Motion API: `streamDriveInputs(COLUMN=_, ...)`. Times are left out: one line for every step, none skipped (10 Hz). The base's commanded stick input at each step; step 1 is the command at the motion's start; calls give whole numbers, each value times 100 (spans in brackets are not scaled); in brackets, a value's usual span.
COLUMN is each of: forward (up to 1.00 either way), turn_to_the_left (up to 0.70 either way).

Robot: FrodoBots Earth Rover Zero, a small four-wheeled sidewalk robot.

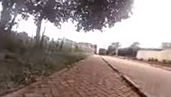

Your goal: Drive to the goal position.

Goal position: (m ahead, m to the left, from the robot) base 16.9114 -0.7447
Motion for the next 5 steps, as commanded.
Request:
streamDriveInputs(forward=70, turn_to_the_left=4)
streamDriveInputs(forward=70, turn_to_the_left=8)
streamDriveInputs(forward=70, turn_to_the_left=13)
streamDriveInputs(forward=70, turn_to_the_left=9)
streamDriveInputs(forward=70, turn_to_the_left=5)
